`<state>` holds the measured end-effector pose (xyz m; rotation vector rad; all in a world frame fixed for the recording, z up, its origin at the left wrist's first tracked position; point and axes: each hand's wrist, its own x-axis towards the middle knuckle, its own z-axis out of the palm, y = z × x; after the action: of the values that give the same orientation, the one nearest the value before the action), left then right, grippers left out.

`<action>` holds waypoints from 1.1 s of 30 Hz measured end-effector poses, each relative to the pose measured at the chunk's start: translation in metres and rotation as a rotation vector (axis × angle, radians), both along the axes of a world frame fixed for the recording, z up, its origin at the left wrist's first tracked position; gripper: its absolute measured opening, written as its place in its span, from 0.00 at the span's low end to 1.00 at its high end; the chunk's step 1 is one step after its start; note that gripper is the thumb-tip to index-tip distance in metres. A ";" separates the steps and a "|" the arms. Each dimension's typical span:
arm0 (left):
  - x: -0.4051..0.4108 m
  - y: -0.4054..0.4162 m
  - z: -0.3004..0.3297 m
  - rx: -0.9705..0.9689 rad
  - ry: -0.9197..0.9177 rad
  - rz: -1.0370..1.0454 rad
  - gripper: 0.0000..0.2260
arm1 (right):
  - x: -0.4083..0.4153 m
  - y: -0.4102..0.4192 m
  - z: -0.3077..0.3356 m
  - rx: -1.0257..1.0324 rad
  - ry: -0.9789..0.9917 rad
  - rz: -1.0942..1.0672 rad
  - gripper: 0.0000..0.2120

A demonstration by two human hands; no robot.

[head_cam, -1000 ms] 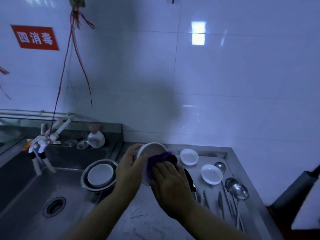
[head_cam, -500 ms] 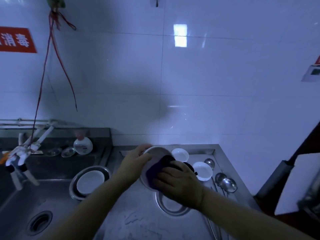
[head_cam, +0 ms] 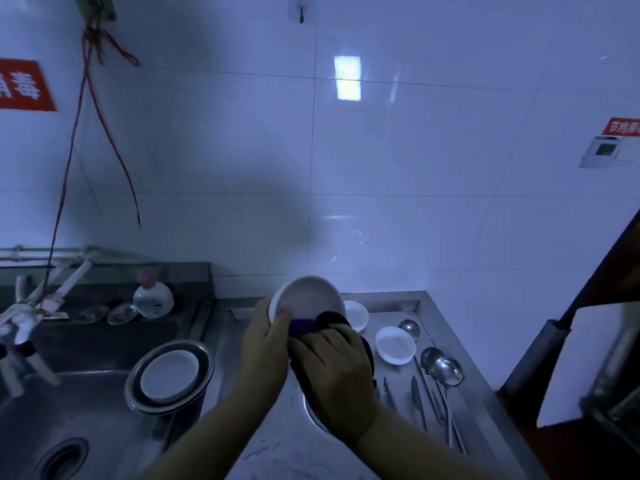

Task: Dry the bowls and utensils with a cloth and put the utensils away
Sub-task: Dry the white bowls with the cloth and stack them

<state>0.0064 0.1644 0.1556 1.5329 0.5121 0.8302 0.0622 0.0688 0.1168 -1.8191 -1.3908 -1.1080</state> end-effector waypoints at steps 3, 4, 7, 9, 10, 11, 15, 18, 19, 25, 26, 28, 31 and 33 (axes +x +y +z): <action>-0.003 0.013 0.001 0.160 0.038 -0.070 0.10 | 0.006 -0.007 -0.003 -0.009 -0.085 0.074 0.05; -0.004 0.018 0.004 0.198 0.064 -0.108 0.09 | 0.013 -0.011 -0.003 -0.031 -0.146 0.111 0.04; -0.004 0.032 0.018 0.242 0.197 -0.305 0.10 | 0.037 -0.022 0.006 -0.143 -0.339 0.264 0.03; -0.003 0.042 0.029 0.244 0.326 -0.466 0.14 | 0.049 -0.026 0.012 -0.224 -0.443 0.366 0.03; -0.003 0.046 0.033 0.231 0.378 -0.527 0.14 | 0.053 -0.026 0.016 -0.258 -0.478 0.390 0.03; -0.004 0.050 0.037 0.200 0.404 -0.557 0.14 | 0.054 -0.025 0.019 -0.283 -0.495 0.390 0.03; -0.006 0.046 0.032 -0.064 0.232 -0.466 0.12 | 0.048 -0.014 0.029 -0.197 -0.402 0.169 0.04; -0.001 0.018 0.017 -0.056 0.073 -0.235 0.13 | 0.028 0.000 0.029 -0.043 -0.217 0.017 0.06; 0.000 0.010 0.015 -0.044 0.028 -0.183 0.12 | 0.020 0.004 0.026 -0.017 -0.160 0.002 0.07; -0.005 0.016 0.007 0.143 0.029 -0.165 0.09 | 0.010 -0.002 0.005 -0.013 -0.121 0.080 0.09; -0.005 0.017 0.007 0.183 0.047 -0.179 0.08 | 0.015 -0.006 0.004 -0.021 -0.179 0.099 0.07; -0.008 0.021 0.012 0.209 0.085 -0.234 0.07 | 0.026 -0.012 0.001 -0.055 -0.289 0.148 0.06; -0.009 0.034 0.025 0.253 0.210 -0.400 0.13 | 0.043 -0.020 0.002 -0.135 -0.416 0.277 0.09; -0.009 0.043 0.035 0.252 0.349 -0.576 0.14 | 0.052 -0.025 0.005 -0.201 -0.477 0.382 0.10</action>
<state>-0.0029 0.2074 0.1902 1.9418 0.1910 0.1833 0.1146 0.0440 0.1219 -1.3714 -2.0889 -1.2754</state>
